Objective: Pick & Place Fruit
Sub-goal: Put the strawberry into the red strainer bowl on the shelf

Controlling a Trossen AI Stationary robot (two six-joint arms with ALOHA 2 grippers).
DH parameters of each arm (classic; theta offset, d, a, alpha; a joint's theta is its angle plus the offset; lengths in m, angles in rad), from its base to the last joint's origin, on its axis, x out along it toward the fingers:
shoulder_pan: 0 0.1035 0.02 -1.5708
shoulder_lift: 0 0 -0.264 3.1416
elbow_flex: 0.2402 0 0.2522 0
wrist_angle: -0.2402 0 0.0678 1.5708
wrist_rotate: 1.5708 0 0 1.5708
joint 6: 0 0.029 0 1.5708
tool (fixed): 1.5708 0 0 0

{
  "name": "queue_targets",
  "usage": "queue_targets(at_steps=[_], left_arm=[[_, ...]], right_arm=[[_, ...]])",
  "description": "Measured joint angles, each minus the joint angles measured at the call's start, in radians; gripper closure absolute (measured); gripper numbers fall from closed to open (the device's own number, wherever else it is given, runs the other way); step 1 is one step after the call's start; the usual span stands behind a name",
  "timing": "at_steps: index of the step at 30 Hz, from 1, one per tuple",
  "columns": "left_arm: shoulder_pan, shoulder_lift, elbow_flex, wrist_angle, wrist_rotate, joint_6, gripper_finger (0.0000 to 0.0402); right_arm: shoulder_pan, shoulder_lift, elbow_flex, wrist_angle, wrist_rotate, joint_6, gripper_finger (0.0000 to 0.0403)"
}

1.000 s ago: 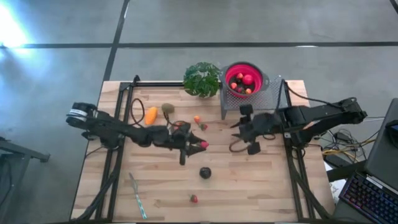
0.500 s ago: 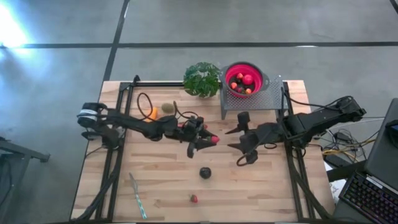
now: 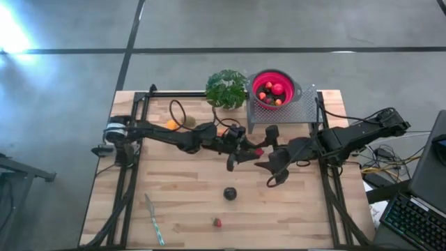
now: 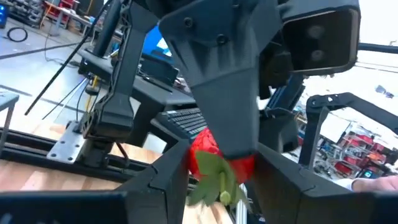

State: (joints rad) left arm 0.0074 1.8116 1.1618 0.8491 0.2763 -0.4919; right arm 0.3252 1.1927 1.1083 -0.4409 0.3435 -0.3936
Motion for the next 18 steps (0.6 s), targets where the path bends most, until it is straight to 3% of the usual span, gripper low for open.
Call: queue_targets(at_steps=[18], left_arm=[[0.008, -0.003, 0.027, -0.033, 0.034, 0.002, 0.0245]], right_arm=[[-0.001, -0.002, 0.012, -0.031, 0.004, 0.010, 0.0247]])
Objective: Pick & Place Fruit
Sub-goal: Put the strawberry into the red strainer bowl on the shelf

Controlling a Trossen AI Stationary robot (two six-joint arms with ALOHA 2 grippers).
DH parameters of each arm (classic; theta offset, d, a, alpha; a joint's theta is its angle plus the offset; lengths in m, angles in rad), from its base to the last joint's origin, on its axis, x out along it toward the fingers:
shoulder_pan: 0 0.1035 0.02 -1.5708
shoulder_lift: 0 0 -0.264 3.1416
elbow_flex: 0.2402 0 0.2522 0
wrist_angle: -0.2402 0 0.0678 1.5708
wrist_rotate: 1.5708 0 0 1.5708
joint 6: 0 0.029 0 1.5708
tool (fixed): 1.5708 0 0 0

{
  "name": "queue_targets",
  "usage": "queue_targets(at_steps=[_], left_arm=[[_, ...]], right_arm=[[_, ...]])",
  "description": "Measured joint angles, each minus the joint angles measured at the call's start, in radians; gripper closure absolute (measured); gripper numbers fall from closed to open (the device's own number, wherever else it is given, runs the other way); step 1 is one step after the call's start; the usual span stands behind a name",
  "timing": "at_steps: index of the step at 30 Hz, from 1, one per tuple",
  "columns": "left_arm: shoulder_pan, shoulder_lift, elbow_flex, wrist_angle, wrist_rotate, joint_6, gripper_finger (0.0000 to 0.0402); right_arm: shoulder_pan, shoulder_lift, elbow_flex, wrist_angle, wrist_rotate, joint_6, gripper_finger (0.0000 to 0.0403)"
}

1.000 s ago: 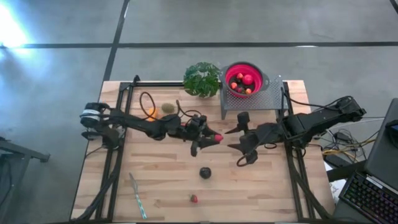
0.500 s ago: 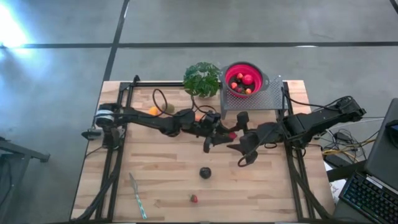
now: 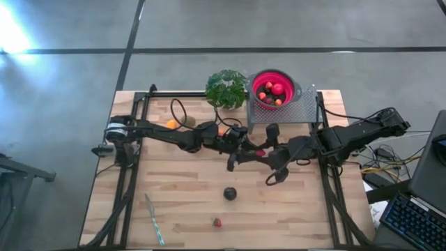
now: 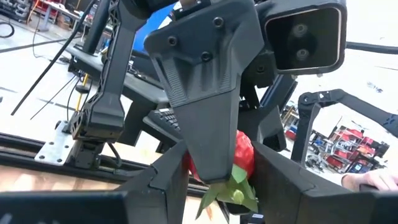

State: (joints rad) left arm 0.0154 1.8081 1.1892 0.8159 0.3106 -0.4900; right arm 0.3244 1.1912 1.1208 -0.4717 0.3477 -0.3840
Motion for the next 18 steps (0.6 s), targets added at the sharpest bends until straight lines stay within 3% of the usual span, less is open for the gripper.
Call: queue_targets(at_steps=[5, 12, 18], left_arm=[[0.000, -0.001, 0.000, -0.001, 0.000, -0.001, 0.0240], [0.002, -0.002, 0.000, -0.003, 0.004, 0.031, 0.0213], [0.004, -0.004, 0.002, -0.057, 0.003, 0.118, 0.0161]], right_arm=[[0.000, -0.001, 0.003, -0.004, 0.000, -0.001, 0.0265], [0.001, -0.004, 0.003, -0.006, 0.016, 0.033, 0.0242], [0.001, -0.005, 0.003, -0.032, 0.015, 0.061, 0.0260]])
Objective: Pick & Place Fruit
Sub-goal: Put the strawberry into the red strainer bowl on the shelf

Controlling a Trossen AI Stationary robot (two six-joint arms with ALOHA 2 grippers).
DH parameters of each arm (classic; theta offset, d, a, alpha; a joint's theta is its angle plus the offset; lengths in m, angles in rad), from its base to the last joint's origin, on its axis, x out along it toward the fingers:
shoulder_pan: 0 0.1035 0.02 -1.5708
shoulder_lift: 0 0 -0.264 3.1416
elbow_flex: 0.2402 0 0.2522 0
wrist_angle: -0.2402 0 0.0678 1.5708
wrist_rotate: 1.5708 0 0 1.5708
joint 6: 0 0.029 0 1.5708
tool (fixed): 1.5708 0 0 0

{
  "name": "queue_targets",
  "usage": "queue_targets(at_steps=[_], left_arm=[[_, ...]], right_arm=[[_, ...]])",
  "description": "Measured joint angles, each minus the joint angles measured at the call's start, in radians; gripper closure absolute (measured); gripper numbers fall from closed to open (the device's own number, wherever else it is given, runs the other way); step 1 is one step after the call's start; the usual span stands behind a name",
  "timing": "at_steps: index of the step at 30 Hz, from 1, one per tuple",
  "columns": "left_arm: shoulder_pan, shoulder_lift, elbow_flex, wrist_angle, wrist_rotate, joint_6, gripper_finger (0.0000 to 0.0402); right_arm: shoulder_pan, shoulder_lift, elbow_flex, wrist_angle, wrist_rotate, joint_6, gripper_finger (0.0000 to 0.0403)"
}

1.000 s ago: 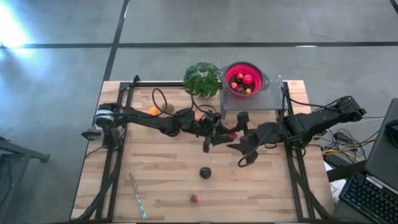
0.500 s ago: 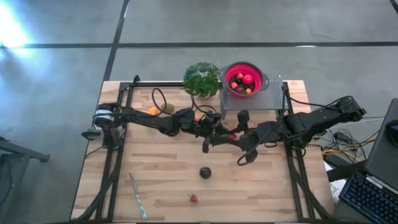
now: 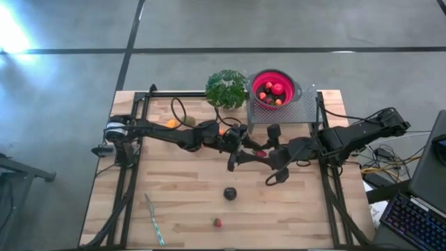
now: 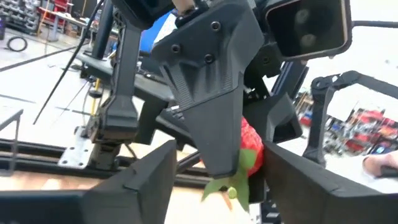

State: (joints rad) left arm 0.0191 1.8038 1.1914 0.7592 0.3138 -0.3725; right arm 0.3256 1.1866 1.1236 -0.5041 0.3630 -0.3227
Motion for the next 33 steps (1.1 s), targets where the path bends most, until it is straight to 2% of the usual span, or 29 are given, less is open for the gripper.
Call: queue_targets(at_steps=[3, 7, 13, 17, 23, 29, 33], left_arm=[[0.003, -0.001, 0.001, -0.028, 0.000, 0.026, 0.0129], [0.013, -0.006, -0.001, -0.048, 0.005, 0.041, 0.0105], [0.028, -0.024, -0.003, -0.126, 0.008, 0.097, 0.0101], [0.025, -0.024, -0.003, -0.188, 0.003, 0.142, 0.0101], [-0.002, -0.024, -0.003, -0.226, -0.002, 0.190, 0.0101], [-0.056, -0.024, -0.003, -0.240, -0.102, 0.305, 0.0101], [-0.089, -0.025, -0.003, -0.265, -0.209, 0.375, 0.0101]], right_arm=[[-0.002, -0.001, 0.000, -0.017, 0.000, 0.026, 0.0266], [-0.004, -0.003, 0.033, -0.093, 0.001, 0.086, 0.0252], [-0.016, -0.007, 0.144, -0.265, 0.050, 0.144, 0.0257], [-0.089, -0.007, 0.243, -0.385, 0.089, 0.173, 0.0266], [-0.343, -0.005, 0.356, -0.483, 0.049, 0.198, 0.0249], [-0.712, 0.035, 0.423, -0.513, -0.221, 0.168, 0.0262], [-0.905, 0.092, 0.447, -0.527, -0.341, 0.159, 0.0256]])
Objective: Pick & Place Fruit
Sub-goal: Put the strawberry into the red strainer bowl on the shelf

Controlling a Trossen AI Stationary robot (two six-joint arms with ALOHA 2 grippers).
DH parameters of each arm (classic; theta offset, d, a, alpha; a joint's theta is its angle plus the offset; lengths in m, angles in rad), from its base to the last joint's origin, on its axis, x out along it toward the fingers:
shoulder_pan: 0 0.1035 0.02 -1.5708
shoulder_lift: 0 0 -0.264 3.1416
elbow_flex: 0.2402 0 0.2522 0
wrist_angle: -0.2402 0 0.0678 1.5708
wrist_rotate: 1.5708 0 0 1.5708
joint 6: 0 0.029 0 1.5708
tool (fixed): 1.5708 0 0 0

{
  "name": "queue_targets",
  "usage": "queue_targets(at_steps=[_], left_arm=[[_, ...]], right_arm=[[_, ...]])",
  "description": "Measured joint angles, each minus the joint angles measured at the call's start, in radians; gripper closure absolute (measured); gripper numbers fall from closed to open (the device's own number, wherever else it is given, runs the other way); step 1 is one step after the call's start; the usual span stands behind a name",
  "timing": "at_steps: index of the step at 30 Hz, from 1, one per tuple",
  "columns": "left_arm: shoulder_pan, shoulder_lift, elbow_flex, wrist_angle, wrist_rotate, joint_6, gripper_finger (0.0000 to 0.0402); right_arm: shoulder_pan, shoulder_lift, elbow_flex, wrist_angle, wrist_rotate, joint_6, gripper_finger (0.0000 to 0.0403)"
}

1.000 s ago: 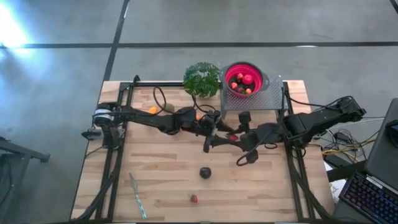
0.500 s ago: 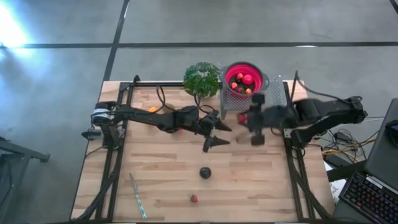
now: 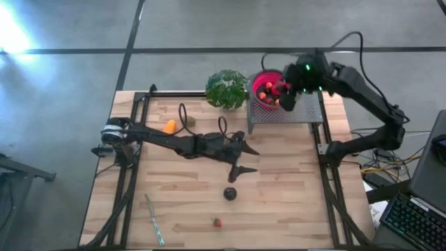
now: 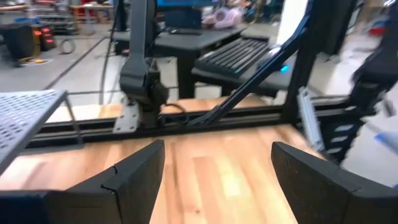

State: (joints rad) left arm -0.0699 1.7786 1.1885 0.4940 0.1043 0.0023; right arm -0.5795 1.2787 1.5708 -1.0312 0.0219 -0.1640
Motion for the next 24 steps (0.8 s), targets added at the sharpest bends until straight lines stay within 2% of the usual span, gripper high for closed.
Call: queue_targets(at_steps=[4, 8, 11, 18, 24], left_arm=[[-0.019, 0.000, 0.000, -0.044, -0.084, 0.023, 0.0101], [-0.026, 0.000, 0.000, -0.098, -0.100, 0.013, 0.0101], [-0.030, 0.000, 0.000, -0.125, -0.103, 0.000, 0.0101], [-0.032, 0.000, 0.000, -0.139, -0.103, -0.008, 0.0101], [-0.032, 0.000, 0.000, -0.150, -0.103, -0.011, 0.0101]], right_arm=[[-0.106, 0.085, 0.011, -0.028, -0.031, -0.017, 0.0248], [-0.160, 0.168, 0.011, -0.046, -0.035, -0.046, 0.0261], [-0.183, 0.218, 0.012, -0.052, -0.034, -0.054, 0.0264], [-0.229, 0.306, 0.013, -0.055, -0.033, -0.048, 0.0245], [-0.233, 0.348, 0.013, -0.057, -0.029, -0.052, 0.0264]])
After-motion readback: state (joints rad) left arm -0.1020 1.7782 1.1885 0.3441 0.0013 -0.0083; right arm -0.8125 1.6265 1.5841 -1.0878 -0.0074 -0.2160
